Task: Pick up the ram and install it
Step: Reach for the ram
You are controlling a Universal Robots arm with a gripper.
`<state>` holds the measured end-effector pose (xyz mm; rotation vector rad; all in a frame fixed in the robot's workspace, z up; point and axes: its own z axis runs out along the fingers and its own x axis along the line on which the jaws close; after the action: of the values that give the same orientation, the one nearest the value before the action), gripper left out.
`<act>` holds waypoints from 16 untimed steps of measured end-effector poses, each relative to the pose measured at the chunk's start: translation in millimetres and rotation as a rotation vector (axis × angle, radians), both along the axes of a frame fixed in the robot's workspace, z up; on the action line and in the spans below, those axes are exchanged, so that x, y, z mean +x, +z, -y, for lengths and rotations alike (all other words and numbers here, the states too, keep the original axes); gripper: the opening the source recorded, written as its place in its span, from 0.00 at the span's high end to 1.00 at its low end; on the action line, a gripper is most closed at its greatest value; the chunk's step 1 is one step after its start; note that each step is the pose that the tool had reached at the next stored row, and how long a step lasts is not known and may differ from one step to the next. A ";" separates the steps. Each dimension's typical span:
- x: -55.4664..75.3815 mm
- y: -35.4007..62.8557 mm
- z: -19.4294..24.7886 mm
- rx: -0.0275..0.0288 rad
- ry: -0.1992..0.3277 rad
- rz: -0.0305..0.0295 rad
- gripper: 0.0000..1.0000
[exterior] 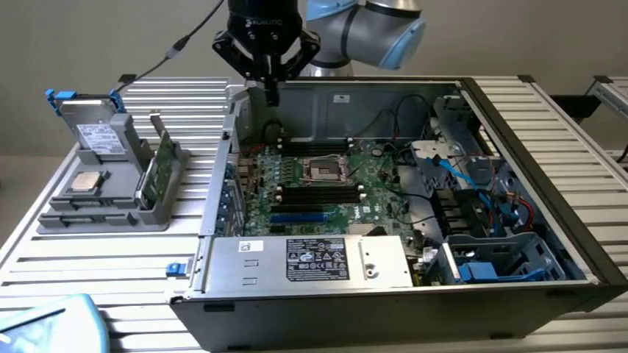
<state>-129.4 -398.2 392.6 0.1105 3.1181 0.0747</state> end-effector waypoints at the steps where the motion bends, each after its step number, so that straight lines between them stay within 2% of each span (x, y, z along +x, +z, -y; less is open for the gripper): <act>1: -4.5 -0.2 -0.4 0.0001 0.000 0.0000 0.89; 16: -72.9 -2.4 -4.1 0.0001 0.000 0.0001 0.89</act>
<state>-202.3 -394.1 390.2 0.1106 3.1180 0.0749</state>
